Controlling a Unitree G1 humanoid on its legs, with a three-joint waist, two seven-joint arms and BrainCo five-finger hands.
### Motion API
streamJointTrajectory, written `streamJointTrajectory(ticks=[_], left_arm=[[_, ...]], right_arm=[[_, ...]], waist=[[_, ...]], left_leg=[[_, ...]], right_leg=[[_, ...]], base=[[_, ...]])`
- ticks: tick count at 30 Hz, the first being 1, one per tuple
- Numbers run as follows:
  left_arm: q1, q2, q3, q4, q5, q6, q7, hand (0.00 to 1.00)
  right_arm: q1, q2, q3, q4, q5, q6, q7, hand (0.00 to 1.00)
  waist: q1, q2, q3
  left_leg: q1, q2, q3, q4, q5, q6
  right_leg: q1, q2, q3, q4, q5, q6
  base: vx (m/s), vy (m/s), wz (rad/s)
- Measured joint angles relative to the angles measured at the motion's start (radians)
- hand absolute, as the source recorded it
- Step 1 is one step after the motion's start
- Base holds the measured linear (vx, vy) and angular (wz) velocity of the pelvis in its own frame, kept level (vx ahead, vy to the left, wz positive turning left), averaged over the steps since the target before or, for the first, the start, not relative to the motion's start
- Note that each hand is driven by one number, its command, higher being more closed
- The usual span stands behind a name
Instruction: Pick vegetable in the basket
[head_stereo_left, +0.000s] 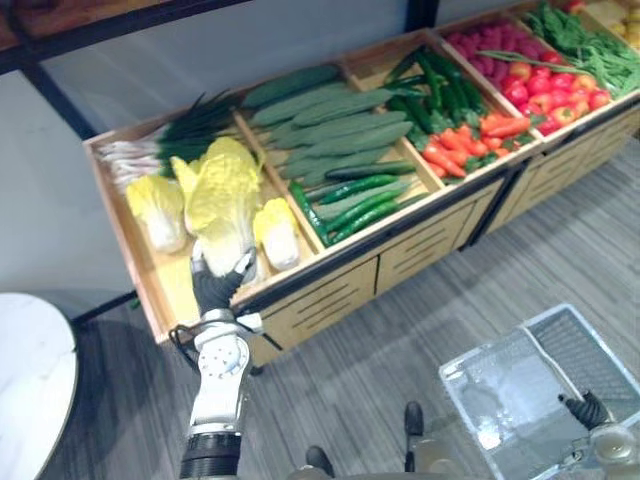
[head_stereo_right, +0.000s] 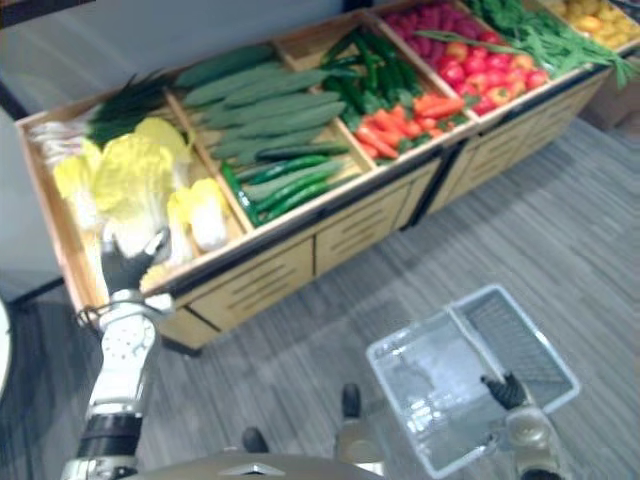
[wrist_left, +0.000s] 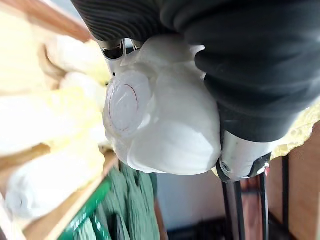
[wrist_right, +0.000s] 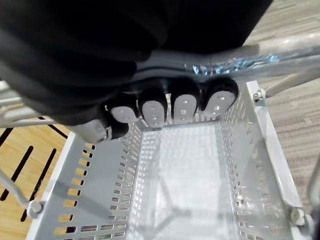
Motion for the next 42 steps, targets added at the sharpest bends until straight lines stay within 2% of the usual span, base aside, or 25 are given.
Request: streamJointTrajectory(ticks=[6,12,17,22,25,30,35,39,42], left_arm=[[0.022,0.123,-0.167,-0.039,0.038,-0.054,-0.119,1.00],[0.017,0.227,-0.303,-0.039,0.008,-0.084,-0.226,1.00],[-0.019,0.342,-0.456,-0.040,-0.100,-0.114,-0.333,1.00],[-0.100,0.396,-0.586,-0.109,-0.226,-0.142,-0.445,1.00],[-0.139,0.435,-0.666,-0.140,-0.299,-0.155,-0.513,1.00],[-0.154,0.496,-0.759,-0.194,-0.378,-0.160,-0.605,1.00],[-0.159,0.537,-0.813,-0.253,-0.409,-0.161,-0.654,1.00],[-0.186,0.540,-0.836,-0.276,-0.416,-0.162,-0.663,1.00],[-0.186,0.557,-0.844,-0.303,-0.416,-0.163,-0.671,1.00]], right_arm=[[-0.064,-0.169,0.182,-0.103,-0.038,-0.028,0.028,1.00],[-0.115,-0.231,0.353,-0.248,-0.047,-0.061,0.035,1.00],[-0.148,-0.281,0.531,-0.448,-0.048,-0.111,0.054,1.00],[-0.171,-0.329,0.630,-0.530,-0.057,-0.167,0.054,1.00],[-0.224,-0.361,0.701,-0.530,-0.057,-0.168,0.055,1.00],[-0.272,-0.400,0.729,-0.529,-0.043,-0.165,0.056,1.00],[-0.308,-0.406,0.728,-0.518,-0.024,-0.160,0.056,1.00],[-0.312,-0.405,0.723,-0.476,0.018,-0.142,0.056,1.00],[-0.311,-0.390,0.662,-0.427,0.054,-0.124,0.057,1.00]], waist=[[0.000,0.008,-0.007],[0.000,0.011,-0.009],[0.003,0.011,-0.009],[0.004,0.018,-0.014],[0.004,0.025,-0.018],[0.008,0.038,-0.026],[0.008,0.048,-0.033],[0.022,0.054,-0.037],[0.025,0.056,-0.038]], left_leg=[[0.065,-0.002,0.144,0.001,-0.030,-0.014],[0.124,0.001,0.270,0.006,-0.056,-0.034],[0.145,0.058,0.405,0.149,-0.154,-0.062],[0.145,0.115,0.475,0.258,-0.213,-0.077],[0.151,0.133,0.511,0.291,-0.227,-0.084],[0.151,0.161,0.542,0.339,-0.247,-0.092],[0.143,0.178,0.555,0.373,-0.261,-0.092],[0.134,0.184,0.552,0.387,-0.268,-0.091],[0.114,0.185,0.528,0.391,-0.274,-0.093]], right_leg=[[-0.009,0.034,0.140,-0.011,0.020,0.015],[-0.011,0.076,0.254,-0.018,0.042,0.011],[-0.015,0.118,0.359,-0.004,0.044,0.010],[-0.018,0.149,0.405,0.007,0.044,0.010],[-0.024,0.161,0.423,0.018,0.044,0.010],[-0.036,0.180,0.441,0.033,0.044,0.010],[-0.045,0.182,0.442,0.041,0.044,0.011],[-0.053,0.179,0.436,0.052,0.044,0.011],[-0.059,0.168,0.414,0.052,0.044,0.011]], base=[[0.03,-0.012,-0.65],[0.03,-0.012,-0.67],[0.00,-0.044,-0.67],[-0.04,-0.049,-0.35],[-0.05,-0.029,-0.23],[-0.06,-0.041,-0.16],[-0.07,-0.039,-0.03],[-0.05,-0.028,0.05],[-0.05,-0.030,0.24]])
